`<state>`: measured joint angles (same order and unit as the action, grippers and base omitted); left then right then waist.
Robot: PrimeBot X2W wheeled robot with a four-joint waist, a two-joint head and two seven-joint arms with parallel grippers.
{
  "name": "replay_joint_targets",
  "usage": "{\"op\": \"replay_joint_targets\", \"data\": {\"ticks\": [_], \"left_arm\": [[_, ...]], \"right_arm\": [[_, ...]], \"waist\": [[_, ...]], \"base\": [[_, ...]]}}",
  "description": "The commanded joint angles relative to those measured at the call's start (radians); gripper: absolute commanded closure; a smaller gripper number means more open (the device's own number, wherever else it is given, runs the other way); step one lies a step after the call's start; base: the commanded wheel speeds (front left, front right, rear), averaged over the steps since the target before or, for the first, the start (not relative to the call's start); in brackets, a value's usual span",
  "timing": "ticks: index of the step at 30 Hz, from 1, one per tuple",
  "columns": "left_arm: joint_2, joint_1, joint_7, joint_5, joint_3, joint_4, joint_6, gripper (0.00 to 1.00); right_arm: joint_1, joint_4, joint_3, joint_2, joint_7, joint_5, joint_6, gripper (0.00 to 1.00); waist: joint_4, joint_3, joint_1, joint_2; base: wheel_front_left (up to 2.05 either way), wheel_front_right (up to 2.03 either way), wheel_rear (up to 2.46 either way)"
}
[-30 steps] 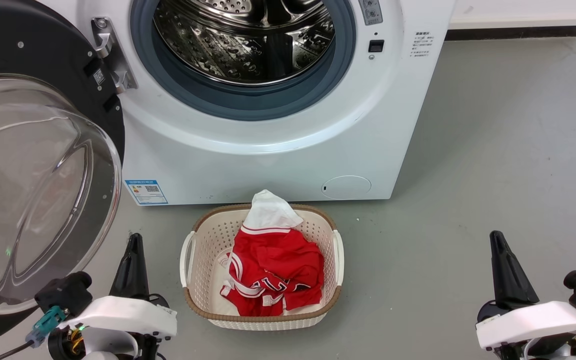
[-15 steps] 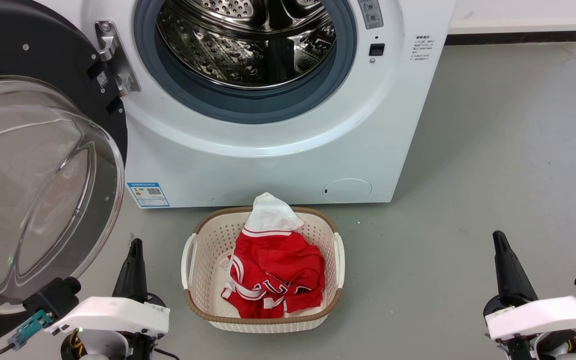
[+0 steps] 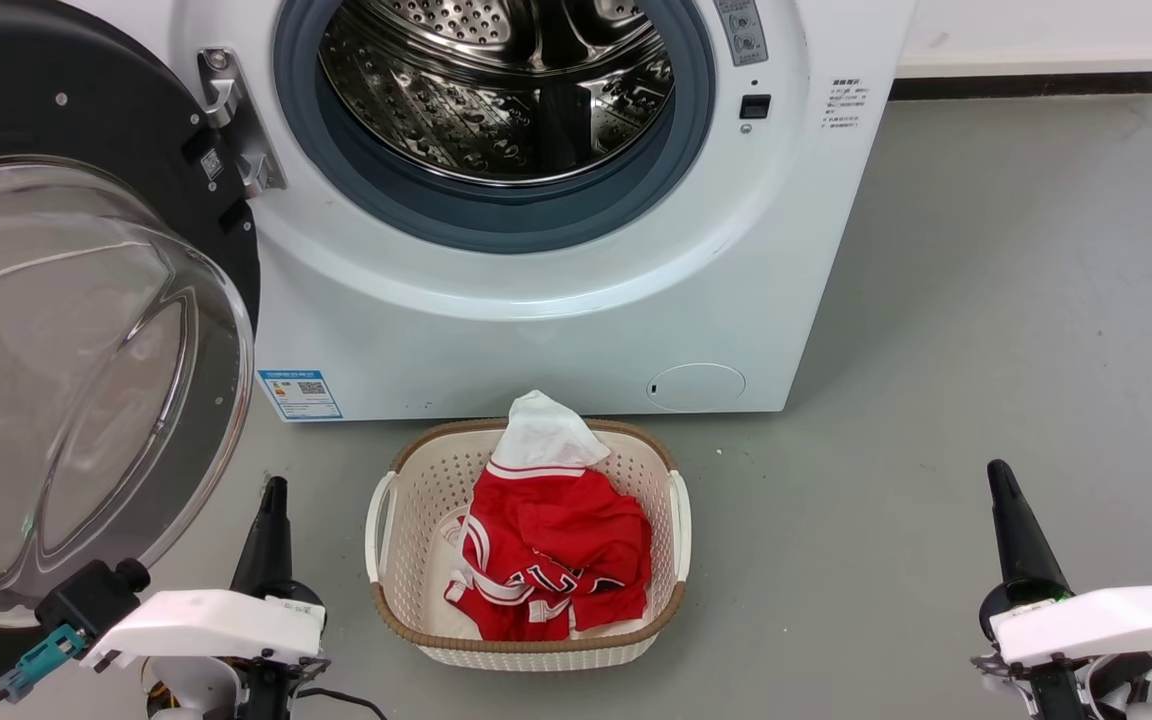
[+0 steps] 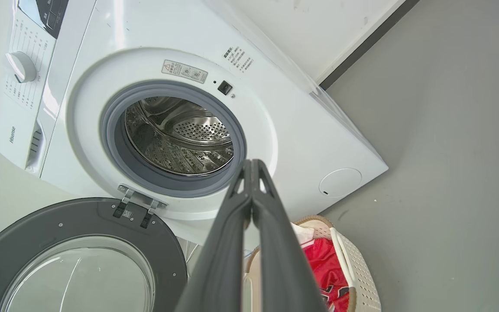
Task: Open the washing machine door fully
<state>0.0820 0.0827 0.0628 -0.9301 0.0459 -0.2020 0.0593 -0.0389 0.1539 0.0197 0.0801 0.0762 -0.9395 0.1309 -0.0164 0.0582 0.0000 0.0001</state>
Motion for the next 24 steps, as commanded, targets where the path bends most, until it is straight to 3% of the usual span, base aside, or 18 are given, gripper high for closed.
{"op": "replay_joint_targets", "data": {"ticks": [1,24], "left_arm": [[-0.001,0.018,-0.008,-0.029,0.008,0.005,0.006,1.0],[-0.012,0.024,-0.073,-0.277,0.032,-0.013,0.032,1.0]], "right_arm": [[-0.019,-0.005,0.003,0.008,-0.006,-0.032,0.0,1.0],[-0.04,0.03,0.019,0.008,-0.061,-0.293,0.0,1.0]], "waist": [[0.0,-0.001,0.0,-0.0001],[0.005,-0.018,0.0,-0.0001]], "base": [[0.0,0.0,0.0],[0.0,0.0,0.0]]}}
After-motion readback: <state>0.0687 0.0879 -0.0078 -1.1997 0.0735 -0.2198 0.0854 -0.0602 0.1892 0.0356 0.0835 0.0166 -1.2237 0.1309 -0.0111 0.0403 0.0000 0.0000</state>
